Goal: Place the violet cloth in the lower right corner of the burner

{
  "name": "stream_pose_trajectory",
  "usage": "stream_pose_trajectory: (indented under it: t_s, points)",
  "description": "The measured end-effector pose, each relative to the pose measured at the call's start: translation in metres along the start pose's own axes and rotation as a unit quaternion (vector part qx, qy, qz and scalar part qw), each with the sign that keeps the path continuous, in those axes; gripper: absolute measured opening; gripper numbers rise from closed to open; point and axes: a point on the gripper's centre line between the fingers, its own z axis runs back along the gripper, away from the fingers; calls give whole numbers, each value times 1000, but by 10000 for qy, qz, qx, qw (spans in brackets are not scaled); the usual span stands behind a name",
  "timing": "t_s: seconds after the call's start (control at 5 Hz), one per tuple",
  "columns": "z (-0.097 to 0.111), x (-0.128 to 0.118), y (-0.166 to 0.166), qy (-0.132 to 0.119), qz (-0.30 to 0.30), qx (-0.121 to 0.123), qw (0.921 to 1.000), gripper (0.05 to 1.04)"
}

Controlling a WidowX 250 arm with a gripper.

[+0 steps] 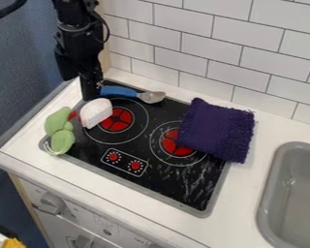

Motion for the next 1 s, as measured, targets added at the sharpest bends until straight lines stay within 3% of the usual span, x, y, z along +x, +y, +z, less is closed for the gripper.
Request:
stream_pose_trajectory:
  t_s: [0.2, 0.4, 0.6, 0.8, 1.0]
  points:
    - [-9, -2, -4, 110, -13, -105, 9999, 1001]
    - [-7, 13, -21, 39, -269, -150, 9995, 1001]
    - [0, 36, -39, -185, -538, -206, 9982, 1001]
    - [7, 63, -71, -567, -923, -443, 9931, 1001]
    - [5, 98, -104, -672, -1234, -720, 9875, 1001]
